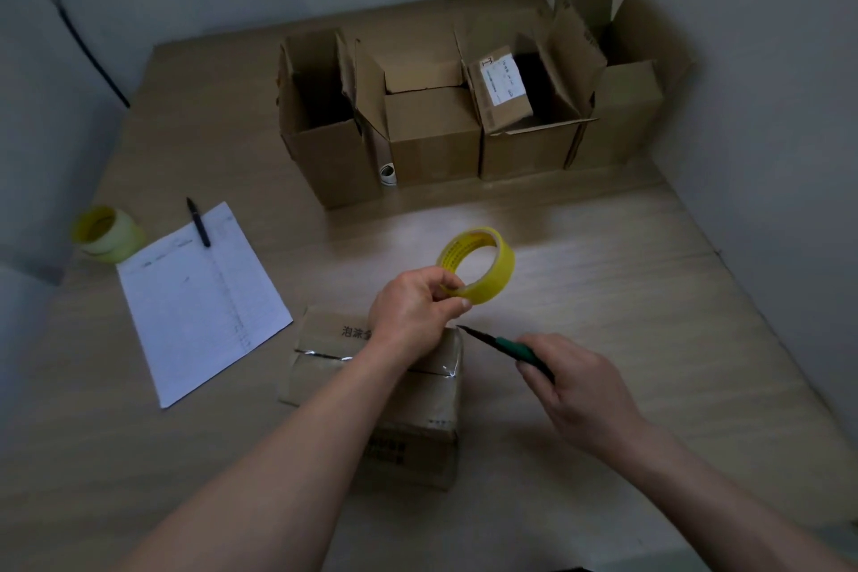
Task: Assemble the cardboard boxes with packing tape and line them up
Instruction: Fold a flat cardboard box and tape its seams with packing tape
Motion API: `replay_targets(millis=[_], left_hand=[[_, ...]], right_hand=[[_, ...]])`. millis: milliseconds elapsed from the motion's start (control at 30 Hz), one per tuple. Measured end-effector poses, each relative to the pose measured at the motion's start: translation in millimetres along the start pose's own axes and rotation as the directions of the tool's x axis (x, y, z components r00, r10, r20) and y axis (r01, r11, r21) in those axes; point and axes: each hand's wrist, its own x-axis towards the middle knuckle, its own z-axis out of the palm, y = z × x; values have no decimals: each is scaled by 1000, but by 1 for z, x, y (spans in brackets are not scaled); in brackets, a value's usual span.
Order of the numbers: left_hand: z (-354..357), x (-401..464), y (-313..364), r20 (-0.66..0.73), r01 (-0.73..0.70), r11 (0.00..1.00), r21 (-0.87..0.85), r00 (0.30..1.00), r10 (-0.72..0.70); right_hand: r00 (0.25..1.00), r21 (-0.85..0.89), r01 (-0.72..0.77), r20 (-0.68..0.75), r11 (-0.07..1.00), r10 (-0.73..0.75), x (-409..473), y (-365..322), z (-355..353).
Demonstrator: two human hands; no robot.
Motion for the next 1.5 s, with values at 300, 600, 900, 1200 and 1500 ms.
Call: replay_targets(millis=[300, 600, 900, 1200, 1500], left_hand=[[1, -2, -1, -22, -29, 999, 19, 999, 30], [2, -1, -1, -46, -70, 996, 53, 996, 73], [1, -9, -5, -113, -91, 995, 52, 989, 96], [2, -9, -5, -202, -116, 992, 41, 972, 122], [2, -9, -6, -205, -127, 989, -74, 973, 110]], right_hand=[[997, -149, 72, 32, 986, -68, 8, -6, -17], [967, -540, 30, 229, 841, 112, 32, -52, -46], [856, -579, -249, 245, 777, 456, 2, 34, 4], [975, 361, -173, -68, 916, 211, 11, -67, 44], [877, 639, -427, 121, 640, 465, 42, -84, 74]])
